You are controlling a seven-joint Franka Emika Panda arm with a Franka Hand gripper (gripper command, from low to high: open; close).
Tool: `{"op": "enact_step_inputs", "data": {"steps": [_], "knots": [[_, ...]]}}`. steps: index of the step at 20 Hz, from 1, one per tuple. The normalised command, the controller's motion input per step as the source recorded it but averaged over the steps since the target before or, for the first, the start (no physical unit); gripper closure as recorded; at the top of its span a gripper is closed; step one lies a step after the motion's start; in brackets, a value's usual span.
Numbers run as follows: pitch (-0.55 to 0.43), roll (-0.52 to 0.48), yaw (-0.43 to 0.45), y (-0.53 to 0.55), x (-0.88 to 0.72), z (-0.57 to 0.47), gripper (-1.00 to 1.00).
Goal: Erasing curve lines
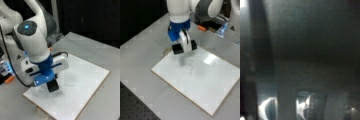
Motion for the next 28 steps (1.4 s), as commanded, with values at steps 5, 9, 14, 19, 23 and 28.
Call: {"op": "enact_step_inputs", "data": {"steps": [5, 9, 14, 19, 23, 28], "knots": [[-0.232, 0.106, -0.228, 0.14, -0.21, -0.39, 1.00], [-0.264, 0.147, -0.175, 0.18, -0.16, -0.32, 1.00], [-0.242, 0.132, -0.113, 0.19, -0.17, -0.20, 1.00], [-0.223, 0.075, -0.091, 0.16, -0.18, -0.22, 1.00], [-0.207, 0.019, -0.090, 0.15, -0.17, -0.28, 1.00], [-0.165, -0.047, -0.086, 0.12, -0.20, -0.25, 1.00]]}}
